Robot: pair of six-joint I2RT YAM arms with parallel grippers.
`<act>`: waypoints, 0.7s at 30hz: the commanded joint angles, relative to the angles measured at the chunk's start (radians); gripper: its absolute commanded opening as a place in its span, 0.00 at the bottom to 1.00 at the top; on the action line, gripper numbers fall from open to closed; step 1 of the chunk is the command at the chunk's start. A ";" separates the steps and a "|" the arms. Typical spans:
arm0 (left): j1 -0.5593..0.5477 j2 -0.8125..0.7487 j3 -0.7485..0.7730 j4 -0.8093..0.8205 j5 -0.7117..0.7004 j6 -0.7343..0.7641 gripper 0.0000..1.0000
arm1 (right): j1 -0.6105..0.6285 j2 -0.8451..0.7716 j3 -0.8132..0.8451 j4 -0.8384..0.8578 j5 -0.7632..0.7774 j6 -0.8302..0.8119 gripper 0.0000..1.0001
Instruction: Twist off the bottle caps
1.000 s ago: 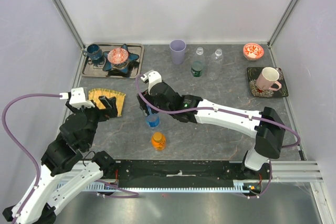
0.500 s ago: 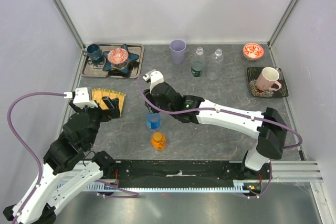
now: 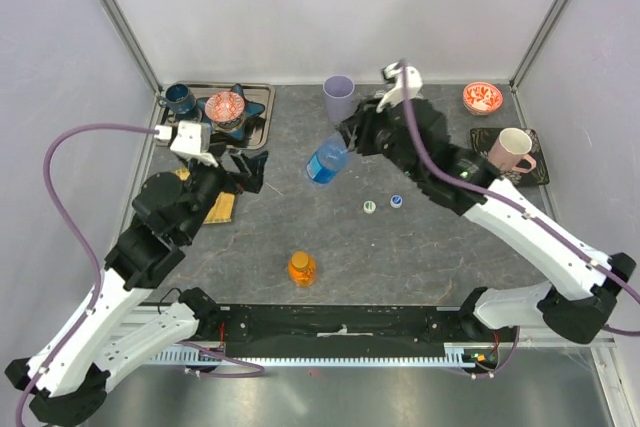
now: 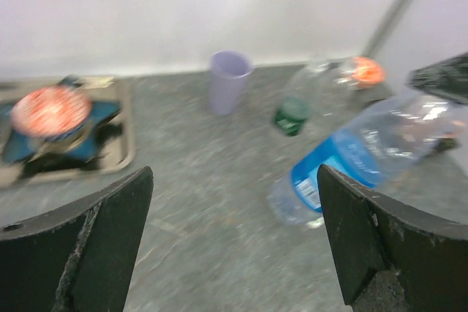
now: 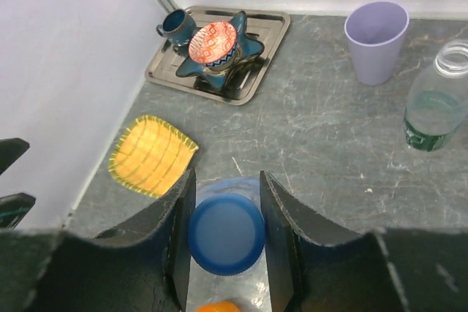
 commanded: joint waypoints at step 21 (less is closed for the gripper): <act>0.144 0.431 0.159 0.481 1.361 -0.225 0.99 | -0.162 -0.139 0.103 -0.107 -0.495 0.173 0.00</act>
